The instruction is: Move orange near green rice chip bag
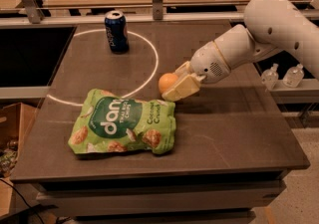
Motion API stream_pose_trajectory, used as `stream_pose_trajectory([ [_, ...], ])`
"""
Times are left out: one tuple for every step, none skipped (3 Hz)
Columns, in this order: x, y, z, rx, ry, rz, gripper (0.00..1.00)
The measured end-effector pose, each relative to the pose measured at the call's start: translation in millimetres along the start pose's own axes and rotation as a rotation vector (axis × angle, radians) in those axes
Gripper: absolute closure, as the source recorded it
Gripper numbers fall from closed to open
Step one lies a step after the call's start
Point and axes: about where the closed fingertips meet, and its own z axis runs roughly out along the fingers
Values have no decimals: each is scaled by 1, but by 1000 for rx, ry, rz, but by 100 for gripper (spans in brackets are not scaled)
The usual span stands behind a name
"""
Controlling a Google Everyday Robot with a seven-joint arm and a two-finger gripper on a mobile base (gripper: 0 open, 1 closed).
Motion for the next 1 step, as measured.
stream_pose_trajectory([
  [4, 5, 13, -73, 11, 42, 82],
])
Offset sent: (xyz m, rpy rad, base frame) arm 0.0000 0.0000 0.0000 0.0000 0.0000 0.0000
